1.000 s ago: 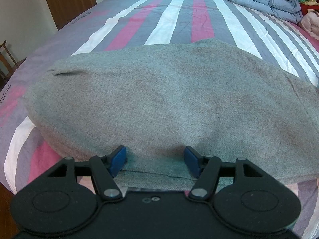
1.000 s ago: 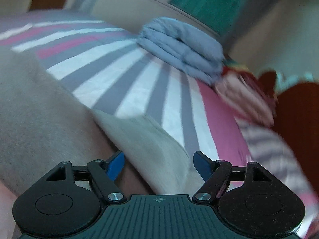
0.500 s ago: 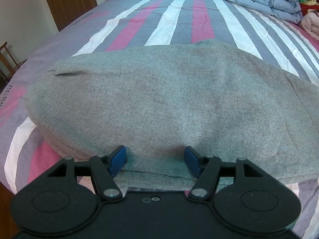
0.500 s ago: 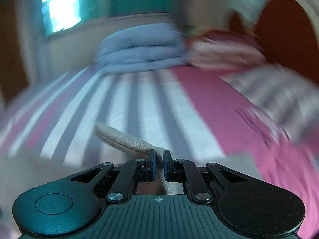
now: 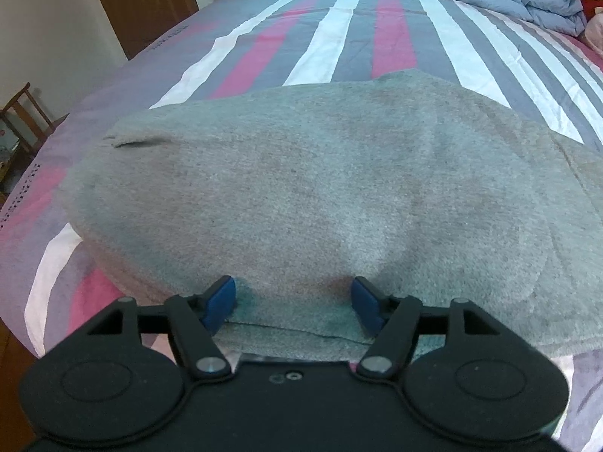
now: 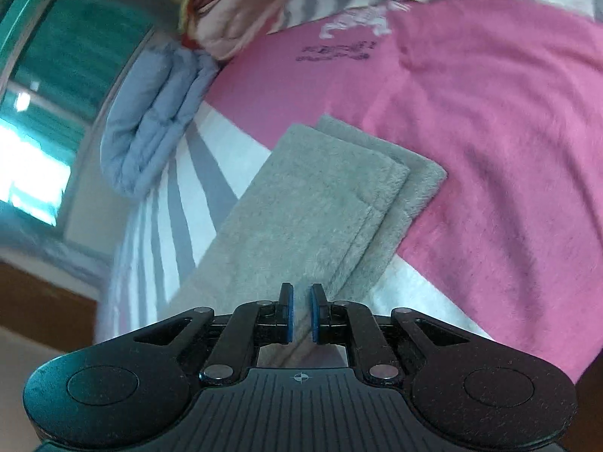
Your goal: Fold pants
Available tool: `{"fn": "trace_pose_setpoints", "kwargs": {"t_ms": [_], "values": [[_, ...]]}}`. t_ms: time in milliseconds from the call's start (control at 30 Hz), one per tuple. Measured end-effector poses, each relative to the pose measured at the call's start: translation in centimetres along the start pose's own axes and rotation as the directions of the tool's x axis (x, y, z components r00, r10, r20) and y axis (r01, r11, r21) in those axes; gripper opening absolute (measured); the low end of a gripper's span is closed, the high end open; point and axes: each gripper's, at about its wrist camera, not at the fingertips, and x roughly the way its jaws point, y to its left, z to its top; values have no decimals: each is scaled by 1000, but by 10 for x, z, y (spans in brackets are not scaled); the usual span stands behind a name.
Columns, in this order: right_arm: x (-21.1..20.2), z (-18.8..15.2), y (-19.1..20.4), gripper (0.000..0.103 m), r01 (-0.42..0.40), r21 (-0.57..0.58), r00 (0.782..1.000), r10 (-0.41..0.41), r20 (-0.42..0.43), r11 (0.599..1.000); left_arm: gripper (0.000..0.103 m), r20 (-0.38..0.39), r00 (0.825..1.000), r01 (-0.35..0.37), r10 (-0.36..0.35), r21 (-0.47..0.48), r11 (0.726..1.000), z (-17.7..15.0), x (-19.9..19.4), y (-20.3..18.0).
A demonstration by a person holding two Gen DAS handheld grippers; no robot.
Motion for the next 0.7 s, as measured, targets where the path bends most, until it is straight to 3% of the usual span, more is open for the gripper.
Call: {"fn": "trace_pose_setpoints", "kwargs": {"t_ms": [133, 233, 300, 333, 433, 467, 533, 600, 633, 700], "values": [[1, 11, -6, 9, 17, 97, 1000, -18, 13, 995, 61, -6, 1000, 3, -3, -7, 1000, 1, 0, 1], [-14, 6, -6, 19, 42, 32, 999, -42, 14, 999, 61, -6, 1000, 0, 0, -5, 1000, 1, 0, 0], [-24, 7, -12, 53, 37, 66, 998, -40, 43, 997, 61, -6, 1000, -4, 4, -6, 1000, 1, 0, -1], [-27, 8, -12, 58, 32, 78, 998, -37, 58, 996, 61, -5, 1000, -2, 2, -6, 1000, 1, 0, -1], [-32, 10, -7, 59, 120, 22, 989, -121, 85, 993, 61, -3, 1000, 5, -5, -10, 1000, 0, 0, 1], [-31, 9, -7, 59, 109, 26, 990, -111, 92, 994, 61, -2, 1000, 3, -3, -9, 1000, 0, 0, 1], [-23, 12, -5, 51, 114, 30, 989, -116, 91, 993, 61, -2, 1000, 2, -2, -7, 1000, -1, 0, 1], [-21, 12, 0, 50, 129, 24, 986, -131, 104, 991, 61, -5, 1000, 9, -9, -13, 1000, 0, 0, 3], [-25, 11, 5, 49, 162, 4, 978, -161, 129, 987, 61, -7, 1000, 12, -12, -14, 1000, 1, 1, 4], [-40, 8, 8, 40, 165, -3, 968, -161, 191, 986, 62, -4, 1000, 10, -10, -16, 1000, 1, 1, 3]]}}
